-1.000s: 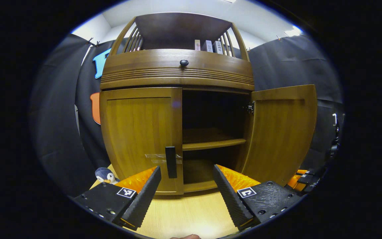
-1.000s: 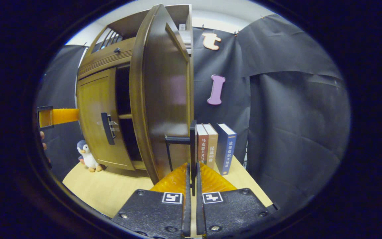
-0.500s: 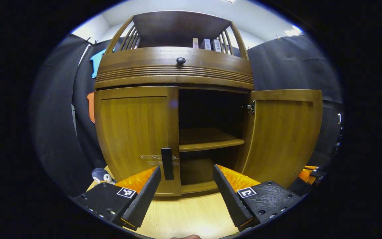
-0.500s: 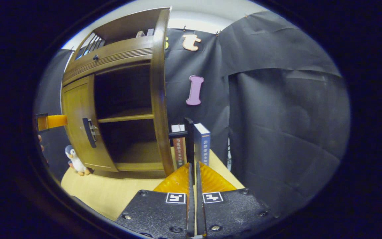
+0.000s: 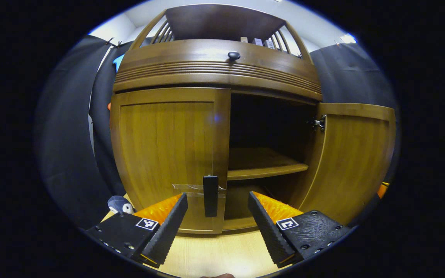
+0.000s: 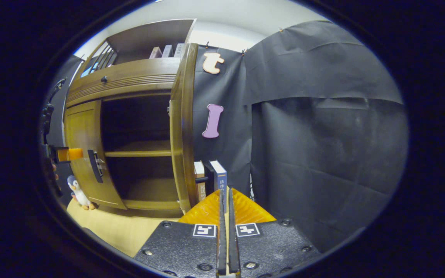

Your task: Open the right door of the double-door shoe cabinet with the right hand, and open the left door with the left hand.

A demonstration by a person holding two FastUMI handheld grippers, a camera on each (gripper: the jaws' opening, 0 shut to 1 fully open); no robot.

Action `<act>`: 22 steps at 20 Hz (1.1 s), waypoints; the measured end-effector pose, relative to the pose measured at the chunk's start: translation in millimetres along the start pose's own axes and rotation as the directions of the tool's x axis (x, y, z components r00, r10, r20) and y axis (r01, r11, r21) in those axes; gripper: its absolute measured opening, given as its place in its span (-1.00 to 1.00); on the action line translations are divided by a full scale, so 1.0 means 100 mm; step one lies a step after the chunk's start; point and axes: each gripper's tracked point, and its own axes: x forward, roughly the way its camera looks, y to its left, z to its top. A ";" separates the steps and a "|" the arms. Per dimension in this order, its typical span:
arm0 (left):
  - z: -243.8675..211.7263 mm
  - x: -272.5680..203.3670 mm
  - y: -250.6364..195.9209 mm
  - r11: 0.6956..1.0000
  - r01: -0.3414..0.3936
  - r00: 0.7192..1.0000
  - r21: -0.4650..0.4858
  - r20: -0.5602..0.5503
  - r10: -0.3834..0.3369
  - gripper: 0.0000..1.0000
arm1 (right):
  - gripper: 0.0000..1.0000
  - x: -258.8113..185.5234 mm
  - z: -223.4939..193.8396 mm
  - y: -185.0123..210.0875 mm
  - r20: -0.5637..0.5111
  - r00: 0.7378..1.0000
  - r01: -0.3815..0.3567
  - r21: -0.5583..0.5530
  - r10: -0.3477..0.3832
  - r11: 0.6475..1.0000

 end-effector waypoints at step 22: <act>-0.33 0.97 0.09 0.993 0.075 0.997 0.086 -0.010 -0.074 -0.06 | 0.39 -0.35 0.17 0.69 0.041 0.990 -0.128 -0.094 0.132 0.987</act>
